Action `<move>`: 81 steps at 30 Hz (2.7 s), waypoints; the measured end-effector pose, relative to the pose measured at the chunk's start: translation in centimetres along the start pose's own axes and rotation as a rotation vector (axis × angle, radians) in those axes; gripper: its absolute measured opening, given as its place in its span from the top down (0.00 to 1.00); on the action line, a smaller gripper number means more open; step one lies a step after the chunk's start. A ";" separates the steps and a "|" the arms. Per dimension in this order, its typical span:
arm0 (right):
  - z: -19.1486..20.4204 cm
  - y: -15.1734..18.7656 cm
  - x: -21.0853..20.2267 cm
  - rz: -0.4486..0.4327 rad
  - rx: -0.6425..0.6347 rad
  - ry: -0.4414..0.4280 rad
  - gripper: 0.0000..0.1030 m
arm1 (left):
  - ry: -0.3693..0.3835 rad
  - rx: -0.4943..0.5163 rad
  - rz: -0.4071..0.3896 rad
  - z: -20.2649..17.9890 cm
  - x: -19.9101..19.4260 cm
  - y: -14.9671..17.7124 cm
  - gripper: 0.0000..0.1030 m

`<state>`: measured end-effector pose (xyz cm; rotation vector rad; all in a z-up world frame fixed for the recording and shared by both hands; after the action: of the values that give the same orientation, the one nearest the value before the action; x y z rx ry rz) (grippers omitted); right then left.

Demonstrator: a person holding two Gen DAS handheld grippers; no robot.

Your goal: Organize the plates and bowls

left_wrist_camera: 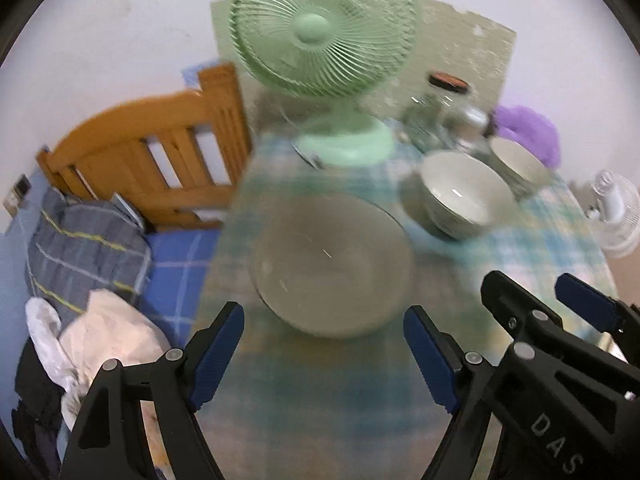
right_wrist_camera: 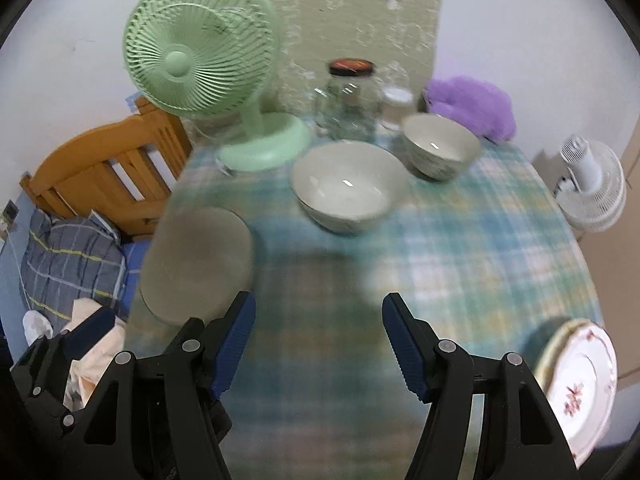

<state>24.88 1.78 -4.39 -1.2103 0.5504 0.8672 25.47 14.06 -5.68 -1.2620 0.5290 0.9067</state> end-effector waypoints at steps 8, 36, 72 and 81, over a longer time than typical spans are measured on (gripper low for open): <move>2.0 -2.3 4.8 -0.010 0.012 -0.027 0.33 | 0.023 -0.028 0.025 1.4 4.6 -2.4 0.33; 2.3 -3.2 11.7 0.098 0.020 -0.039 0.81 | 0.033 0.017 0.083 1.1 9.4 -2.7 0.83; -7.2 7.0 -4.7 0.098 0.127 0.072 0.82 | 0.174 0.198 0.070 -8.7 -3.8 6.6 0.82; -10.3 10.0 -6.8 0.118 0.153 0.096 0.82 | 0.193 0.276 0.092 -12.1 -5.1 9.5 0.82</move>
<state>13.59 -8.86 -7.82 -1.0917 0.7585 0.8532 16.48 1.42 -10.26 -1.0852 0.8421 0.7615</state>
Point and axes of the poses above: each gripper's, at about its wrist camera, not at the fingertips, and x roughly the way its jaws point, z to its left, y to its underside, the point moved 1 cm from there along x, roughly the way its jaws point, and after that the axes turned 15 degrees about -y, right-handed, at the moved point
